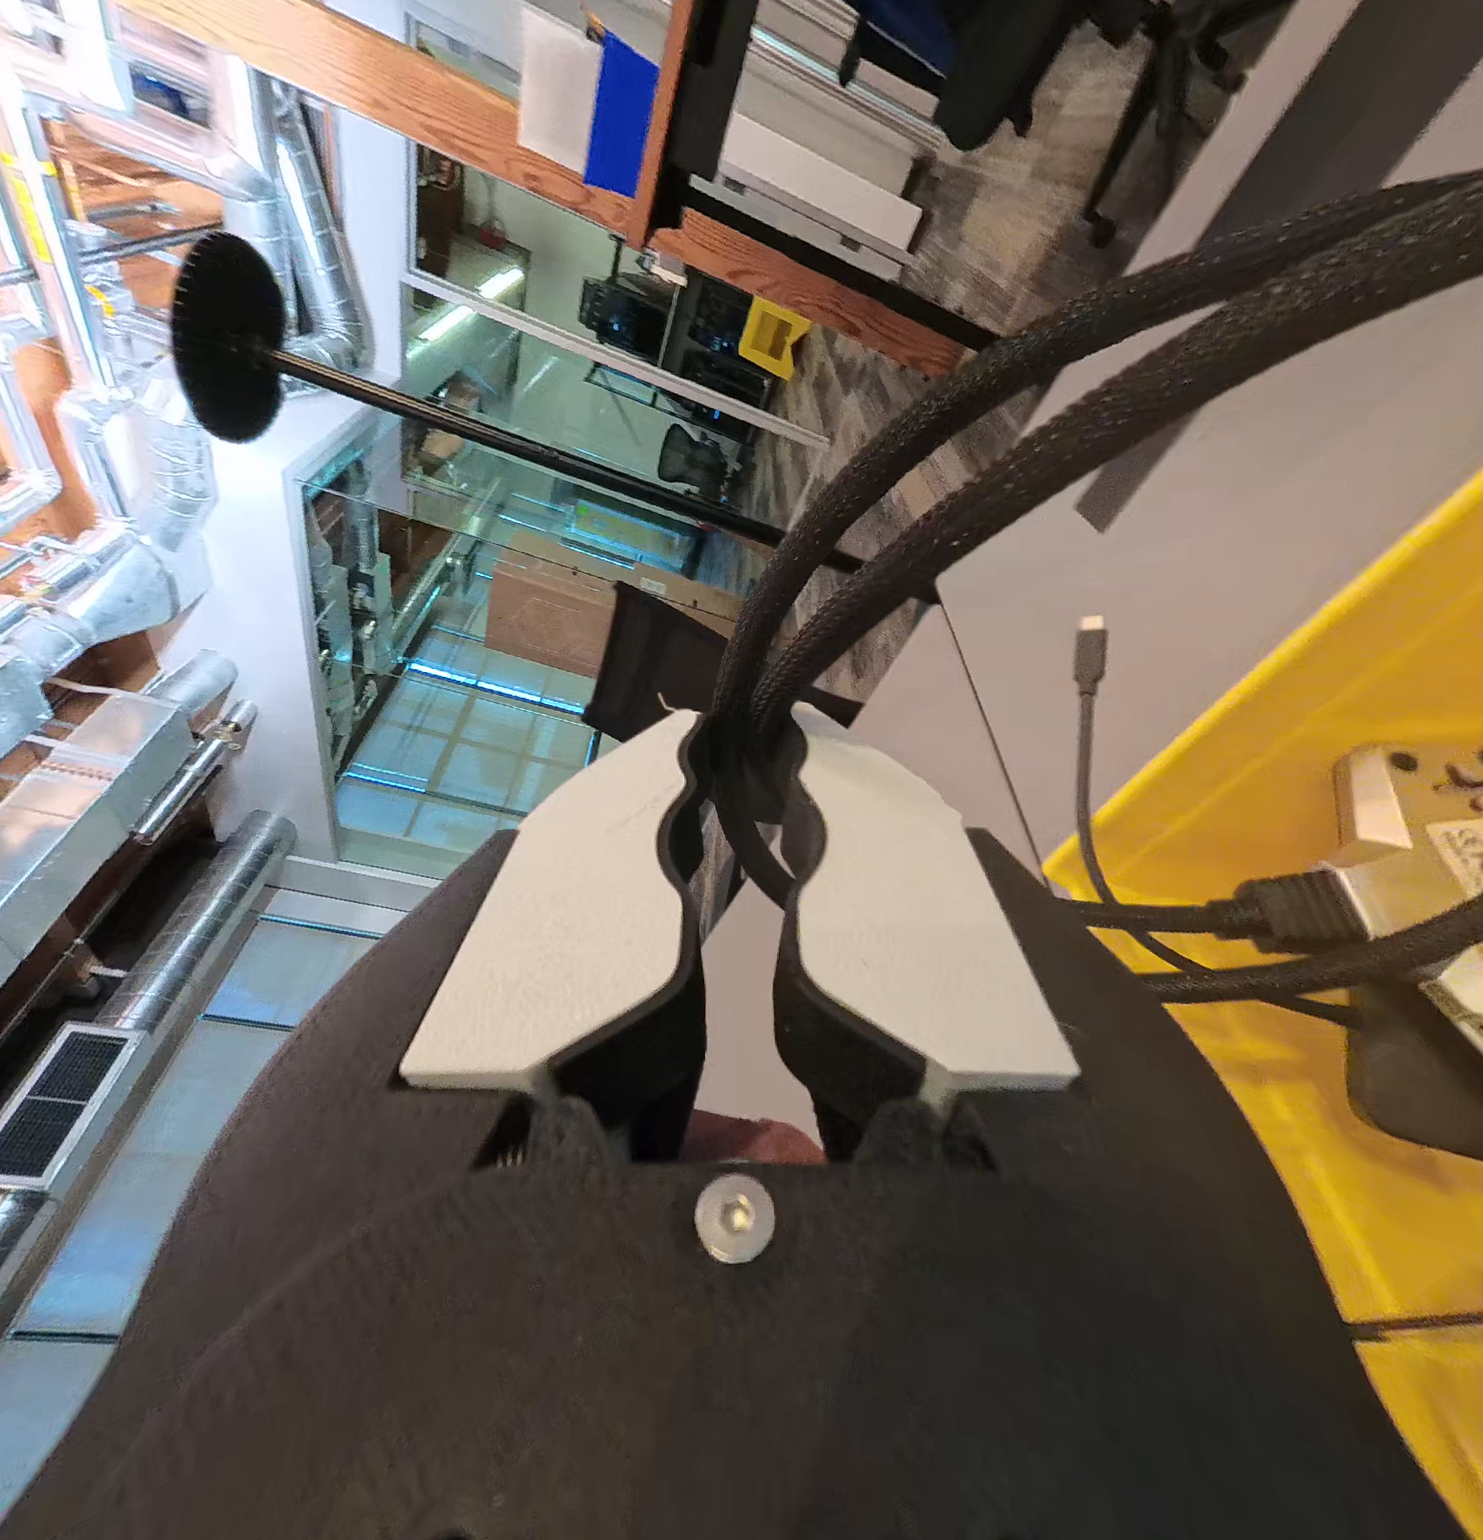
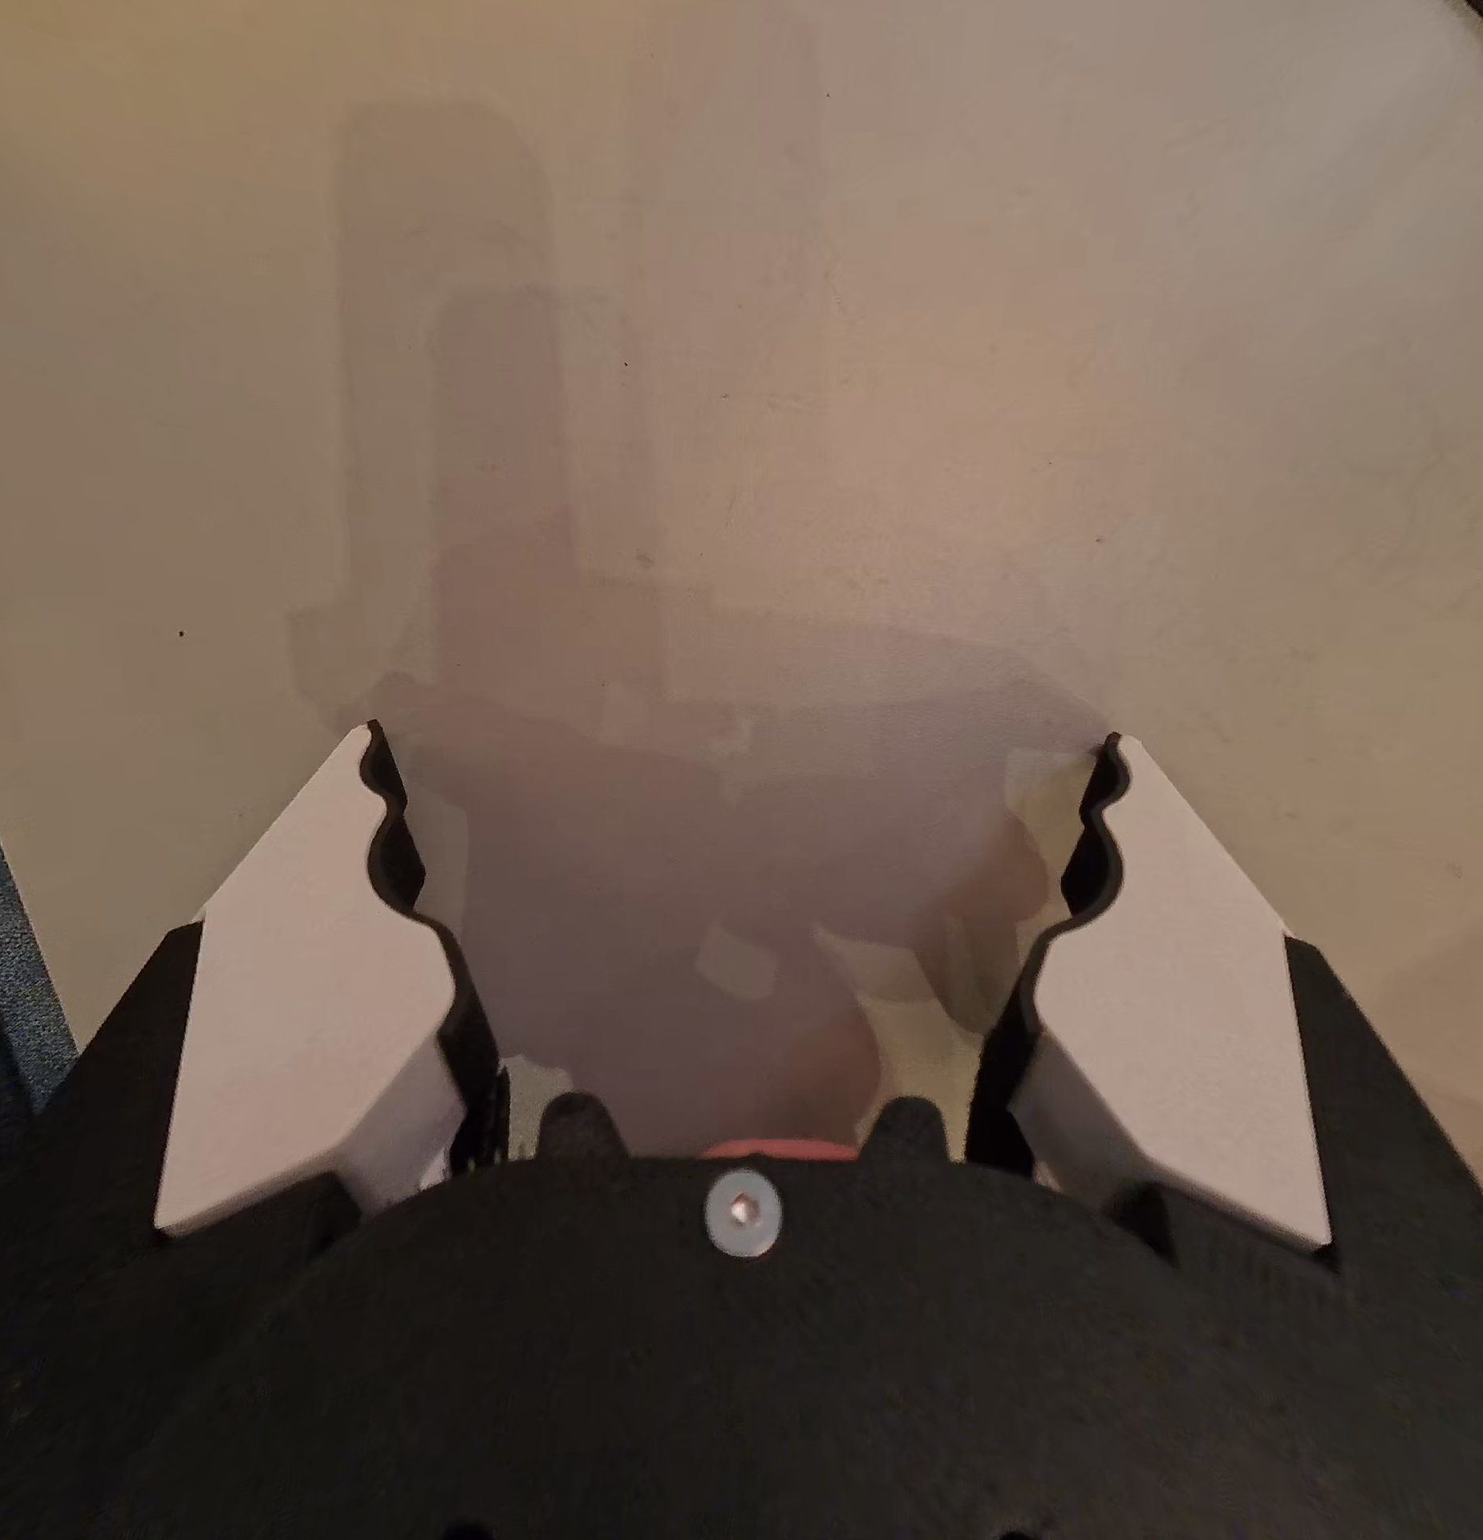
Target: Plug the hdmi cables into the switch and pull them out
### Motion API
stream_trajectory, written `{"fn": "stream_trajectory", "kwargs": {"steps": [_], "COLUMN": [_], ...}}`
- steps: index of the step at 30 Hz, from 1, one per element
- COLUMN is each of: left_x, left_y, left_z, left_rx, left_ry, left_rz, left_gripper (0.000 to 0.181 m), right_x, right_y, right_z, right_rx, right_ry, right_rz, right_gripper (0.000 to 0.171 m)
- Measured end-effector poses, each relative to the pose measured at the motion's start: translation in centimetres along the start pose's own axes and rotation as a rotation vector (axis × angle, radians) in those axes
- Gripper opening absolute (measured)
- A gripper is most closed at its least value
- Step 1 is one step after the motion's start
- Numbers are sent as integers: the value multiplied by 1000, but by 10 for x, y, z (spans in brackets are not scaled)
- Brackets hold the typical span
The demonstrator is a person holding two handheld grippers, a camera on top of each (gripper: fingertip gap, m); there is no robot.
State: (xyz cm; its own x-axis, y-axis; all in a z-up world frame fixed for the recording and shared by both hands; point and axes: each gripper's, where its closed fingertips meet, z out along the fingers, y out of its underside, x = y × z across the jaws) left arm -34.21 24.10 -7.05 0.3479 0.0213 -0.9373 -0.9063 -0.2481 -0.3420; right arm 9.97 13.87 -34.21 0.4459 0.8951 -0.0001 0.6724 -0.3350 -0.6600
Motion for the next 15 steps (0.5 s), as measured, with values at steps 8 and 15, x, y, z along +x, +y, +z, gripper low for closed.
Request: {"fn": "stream_trajectory", "kwargs": {"steps": [8, 15], "left_x": [-45, -74], "left_y": [-26, -82], "left_z": [-17, -41], "left_rx": [58, 144], "left_ry": [-90, -127], "left_rz": [-69, -107], "left_gripper": [14, 14], "right_x": [0, 1], "right_y": [0, 0], "right_z": [0, 0], "right_rx": [1, 3], "right_ry": [1, 2], "right_rz": [1, 3], "right_gripper": [155, 154]}}
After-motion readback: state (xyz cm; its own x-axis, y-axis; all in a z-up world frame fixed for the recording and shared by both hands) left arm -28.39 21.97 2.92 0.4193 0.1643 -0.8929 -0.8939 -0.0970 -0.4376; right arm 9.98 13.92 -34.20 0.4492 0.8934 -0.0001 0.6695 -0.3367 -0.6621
